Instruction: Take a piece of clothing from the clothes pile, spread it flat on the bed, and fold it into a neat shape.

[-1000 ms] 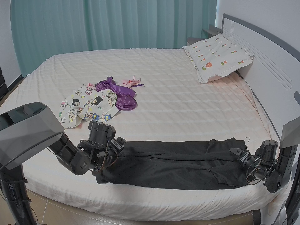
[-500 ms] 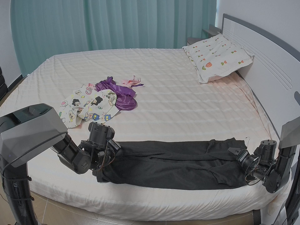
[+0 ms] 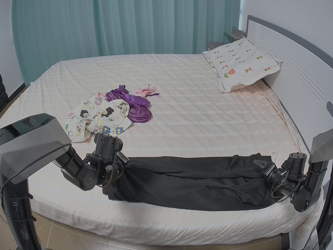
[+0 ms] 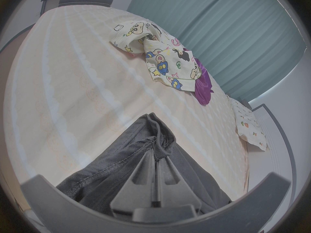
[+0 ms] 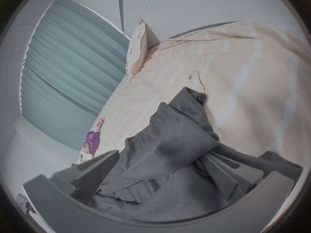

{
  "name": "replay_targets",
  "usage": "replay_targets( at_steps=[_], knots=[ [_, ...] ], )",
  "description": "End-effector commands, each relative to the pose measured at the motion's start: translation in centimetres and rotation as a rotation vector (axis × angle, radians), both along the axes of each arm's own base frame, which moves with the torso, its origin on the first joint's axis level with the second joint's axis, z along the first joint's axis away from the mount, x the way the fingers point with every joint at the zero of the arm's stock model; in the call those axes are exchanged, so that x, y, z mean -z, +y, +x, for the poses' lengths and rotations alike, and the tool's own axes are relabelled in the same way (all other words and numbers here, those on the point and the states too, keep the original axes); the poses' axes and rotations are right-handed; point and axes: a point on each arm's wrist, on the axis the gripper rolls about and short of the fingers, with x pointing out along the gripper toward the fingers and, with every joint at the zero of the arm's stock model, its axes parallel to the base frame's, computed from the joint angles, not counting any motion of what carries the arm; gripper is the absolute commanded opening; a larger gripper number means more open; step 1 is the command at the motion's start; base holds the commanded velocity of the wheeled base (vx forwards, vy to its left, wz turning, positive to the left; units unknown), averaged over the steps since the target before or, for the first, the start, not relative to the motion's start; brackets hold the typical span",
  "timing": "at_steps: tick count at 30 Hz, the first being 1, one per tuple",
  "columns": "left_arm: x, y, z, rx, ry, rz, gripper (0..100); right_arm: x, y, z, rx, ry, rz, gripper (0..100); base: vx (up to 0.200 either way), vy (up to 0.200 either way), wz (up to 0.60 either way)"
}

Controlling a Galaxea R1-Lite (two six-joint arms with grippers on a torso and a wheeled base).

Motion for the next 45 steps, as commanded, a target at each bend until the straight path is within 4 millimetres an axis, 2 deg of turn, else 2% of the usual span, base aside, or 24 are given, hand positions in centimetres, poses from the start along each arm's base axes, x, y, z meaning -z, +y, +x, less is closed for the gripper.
replay_targets(
  at_steps=[1,4,5,12,20,28,29,45],
  knots=[
    [-0.5,0.0,0.0,-0.002,-0.013,-0.006,0,0.5,0.0,0.5,0.001,0.003,0.0,100,0.0,0.0,0.0],
    [-0.6,0.1,0.0,-0.003,-0.014,-0.008,0,0.5,0.0,0.8,0.002,0.0,-0.001,100,0.0,0.0,0.0],
    [-0.6,0.1,0.0,-0.003,-0.015,-0.008,0,0.7,0.0,0.8,0.002,0.006,-0.001,0,0.0,0.0,0.0],
    [-0.6,0.1,-0.1,-0.003,-0.015,-0.008,0,0.7,-0.1,0.4,0.007,0.013,-0.003,0,0.0,0.0,0.0],
    [-0.8,0.2,-0.1,-0.004,-0.018,-0.008,0,0.4,-1.1,-0.6,0.041,0.034,-0.012,0,0.0,0.0,0.0],
    [-0.9,0.4,0.0,-0.009,-0.019,-0.011,0,0.4,-1.4,-0.6,0.049,0.036,-0.012,0,0.0,0.0,0.0],
    [-0.8,0.4,0.0,-0.009,-0.019,-0.013,0,0.5,-1.4,-0.6,0.043,0.04,-0.012,100,0.0,0.0,0.0],
    [-1.1,0.4,0.0,-0.009,-0.025,-0.016,0,-0.7,-1.9,0.1,0.061,-0.048,-0.005,100,0.0,0.0,0.0]
  ],
)
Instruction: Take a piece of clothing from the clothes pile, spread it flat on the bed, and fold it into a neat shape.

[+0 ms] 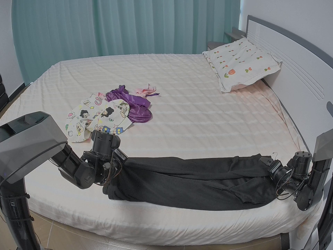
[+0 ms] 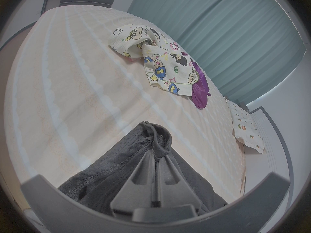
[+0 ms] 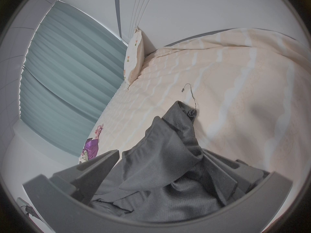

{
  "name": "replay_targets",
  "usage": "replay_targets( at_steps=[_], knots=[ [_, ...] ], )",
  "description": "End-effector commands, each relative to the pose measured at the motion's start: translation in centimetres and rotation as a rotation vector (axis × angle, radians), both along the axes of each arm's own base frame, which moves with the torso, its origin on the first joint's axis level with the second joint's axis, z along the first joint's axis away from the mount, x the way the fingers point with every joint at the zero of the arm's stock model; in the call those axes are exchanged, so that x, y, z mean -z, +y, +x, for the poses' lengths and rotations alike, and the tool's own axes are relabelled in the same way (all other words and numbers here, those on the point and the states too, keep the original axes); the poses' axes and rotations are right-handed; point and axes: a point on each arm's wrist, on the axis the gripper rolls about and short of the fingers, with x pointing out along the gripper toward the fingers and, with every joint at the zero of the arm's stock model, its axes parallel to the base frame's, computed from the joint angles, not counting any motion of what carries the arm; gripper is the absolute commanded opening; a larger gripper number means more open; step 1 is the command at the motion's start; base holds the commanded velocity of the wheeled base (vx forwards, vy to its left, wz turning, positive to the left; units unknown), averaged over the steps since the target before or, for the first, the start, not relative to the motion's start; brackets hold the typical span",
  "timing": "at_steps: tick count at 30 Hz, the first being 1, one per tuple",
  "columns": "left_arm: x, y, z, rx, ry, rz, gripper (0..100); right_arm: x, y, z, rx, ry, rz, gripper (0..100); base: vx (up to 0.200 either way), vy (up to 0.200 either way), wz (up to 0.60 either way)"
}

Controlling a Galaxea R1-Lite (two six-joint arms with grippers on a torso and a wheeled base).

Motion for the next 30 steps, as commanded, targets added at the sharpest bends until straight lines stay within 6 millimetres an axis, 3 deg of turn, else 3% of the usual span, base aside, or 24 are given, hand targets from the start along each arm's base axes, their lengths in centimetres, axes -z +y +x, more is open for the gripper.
replay_targets(
  at_steps=[1,7,8,30],
  knots=[
    [-0.1,0.0,0.0,-0.002,-0.004,-0.001,0,-0.4,-0.1,0.2,0.003,-0.019,0.0,100,0.0,0.0,0.0],
    [-0.2,0.1,0.1,-0.006,-0.007,-0.002,0,0.1,-0.1,0.8,0.001,-0.012,0.0,100,0.0,0.0,0.0],
    [-0.2,0.1,0.1,-0.006,-0.009,-0.002,0,0.4,-0.1,0.8,0.002,-0.001,-0.001,0,0.0,0.0,0.0],
    [-0.2,0.7,0.1,0.005,0.009,-0.018,0,-0.2,-0.2,1.2,0.009,-0.028,-0.001,0,0.0,0.0,0.0]
  ],
)
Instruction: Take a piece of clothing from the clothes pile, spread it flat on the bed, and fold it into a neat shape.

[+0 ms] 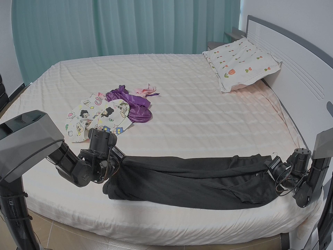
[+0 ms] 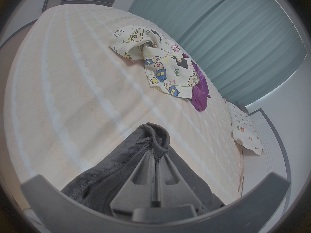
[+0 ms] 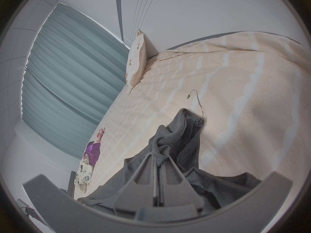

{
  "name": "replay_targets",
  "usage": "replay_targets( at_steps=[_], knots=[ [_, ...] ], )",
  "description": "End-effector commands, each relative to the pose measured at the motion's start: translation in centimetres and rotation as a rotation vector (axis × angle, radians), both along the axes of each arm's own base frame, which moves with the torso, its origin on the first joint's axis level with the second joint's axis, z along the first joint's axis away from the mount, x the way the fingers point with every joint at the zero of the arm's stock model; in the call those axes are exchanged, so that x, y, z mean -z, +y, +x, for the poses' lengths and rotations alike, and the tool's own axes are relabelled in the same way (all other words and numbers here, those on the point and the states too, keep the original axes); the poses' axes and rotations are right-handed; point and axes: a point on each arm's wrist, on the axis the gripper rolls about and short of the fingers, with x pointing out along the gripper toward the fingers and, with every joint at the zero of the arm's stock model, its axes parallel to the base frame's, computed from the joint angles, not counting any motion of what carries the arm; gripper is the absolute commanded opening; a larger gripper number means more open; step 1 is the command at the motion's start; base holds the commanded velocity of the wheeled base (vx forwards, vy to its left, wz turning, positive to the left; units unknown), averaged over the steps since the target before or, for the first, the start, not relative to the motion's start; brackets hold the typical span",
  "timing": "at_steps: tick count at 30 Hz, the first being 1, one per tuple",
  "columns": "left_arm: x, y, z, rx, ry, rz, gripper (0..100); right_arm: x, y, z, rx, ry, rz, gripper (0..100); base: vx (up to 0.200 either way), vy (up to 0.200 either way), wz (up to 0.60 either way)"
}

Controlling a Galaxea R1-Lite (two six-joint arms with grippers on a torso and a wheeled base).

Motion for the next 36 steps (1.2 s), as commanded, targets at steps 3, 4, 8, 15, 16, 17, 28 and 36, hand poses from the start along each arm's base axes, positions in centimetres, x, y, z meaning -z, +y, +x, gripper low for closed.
replay_targets(
  at_steps=[3,4,8,15,16,17,28,36],
  knots=[
    [0.4,-0.2,-0.4,0.034,0.022,0.006,0,0.1,0.0,-0.1,-0.001,0.007,0.0,0,0.0,0.0,0.0],
    [0.3,-0.1,-0.6,0.049,0.025,0.007,0,0.1,0.0,-0.1,-0.002,0.007,0.001,0,0.0,0.0,0.0],
    [-0.2,-0.2,-0.9,0.078,0.024,-0.013,100,0.1,0.0,-0.2,-0.002,0.008,0.001,0,0.0,0.0,0.0],
    [-2.6,0.4,-1.7,0.081,-0.012,-0.013,100,0.1,0.0,-0.2,-0.002,0.008,0.002,0,0.0,0.0,0.0],
    [-2.7,0.5,-1.7,0.079,-0.011,-0.011,100,0.1,0.0,-0.2,-0.002,0.007,0.002,0,0.0,0.0,0.0],
    [-2.7,0.6,-1.6,0.075,-0.008,-0.008,100,0.1,0.0,-0.2,-0.002,0.007,0.002,0,0.0,0.0,0.0],
    [-2.9,1.1,-2.2,0.12,0.014,0.063,100,0.1,0.0,-0.3,-0.002,0.011,0.002,0,0.0,0.0,0.0],
    [-2.3,1.1,-2.1,0.13,0.044,0.072,100,0.1,0.1,-0.3,-0.003,0.011,0.002,0,0.0,0.0,0.0]
  ],
)
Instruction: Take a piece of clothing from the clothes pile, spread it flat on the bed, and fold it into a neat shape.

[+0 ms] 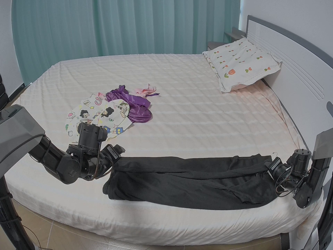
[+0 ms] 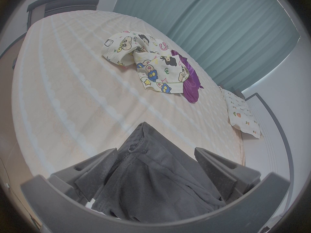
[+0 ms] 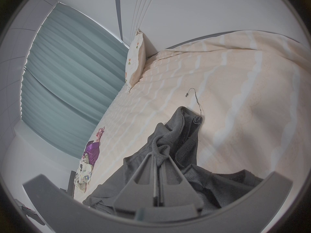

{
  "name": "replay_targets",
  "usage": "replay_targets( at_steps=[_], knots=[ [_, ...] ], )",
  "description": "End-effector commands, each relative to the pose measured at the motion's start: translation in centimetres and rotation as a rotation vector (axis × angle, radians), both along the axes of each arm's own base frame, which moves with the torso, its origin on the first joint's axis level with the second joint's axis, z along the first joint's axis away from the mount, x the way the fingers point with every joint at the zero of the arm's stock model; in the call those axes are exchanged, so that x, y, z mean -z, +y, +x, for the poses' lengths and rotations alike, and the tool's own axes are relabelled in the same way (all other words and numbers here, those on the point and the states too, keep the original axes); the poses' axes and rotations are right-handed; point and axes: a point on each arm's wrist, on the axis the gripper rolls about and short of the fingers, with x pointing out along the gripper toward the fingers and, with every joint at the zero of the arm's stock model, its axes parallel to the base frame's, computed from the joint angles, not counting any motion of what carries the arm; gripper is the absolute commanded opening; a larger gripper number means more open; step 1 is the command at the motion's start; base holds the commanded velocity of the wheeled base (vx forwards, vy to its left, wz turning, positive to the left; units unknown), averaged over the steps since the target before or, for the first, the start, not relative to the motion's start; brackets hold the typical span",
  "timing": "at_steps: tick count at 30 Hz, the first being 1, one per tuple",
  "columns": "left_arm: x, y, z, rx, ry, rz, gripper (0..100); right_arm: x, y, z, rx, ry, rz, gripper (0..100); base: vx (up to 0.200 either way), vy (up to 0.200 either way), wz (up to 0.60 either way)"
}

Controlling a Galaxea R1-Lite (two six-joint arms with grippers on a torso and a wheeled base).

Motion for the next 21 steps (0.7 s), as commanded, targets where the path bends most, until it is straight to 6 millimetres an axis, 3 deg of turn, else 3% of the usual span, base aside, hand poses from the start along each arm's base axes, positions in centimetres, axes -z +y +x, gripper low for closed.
replay_targets(
  at_steps=[1,9,10,16,21],
  knots=[
    [0.9,-0.2,0.3,0.003,0.023,0.009,100,0.0,0.0,0.0,-0.001,0.001,0.0,0,0.0,0.0,0.0],
    [3.0,-0.6,1.6,0.003,0.056,0.021,100,0.1,0.0,0.0,-0.001,0.003,0.0,0,0.0,0.0,0.0],
    [3.1,-0.6,1.7,0.003,0.06,0.023,0,0.1,0.0,0.0,-0.001,0.004,0.0,0,0.0,0.0,0.0],
    [3.4,-0.7,2.1,-0.002,0.061,0.026,0,0.1,0.0,0.0,-0.001,0.004,0.0,0,0.0,0.0,0.0],
    [1.6,-0.1,1.8,-0.02,0.017,0.012,0,-0.1,0.0,0.1,0.0,-0.006,0.002,0,0.0,0.0,0.0]
  ],
)
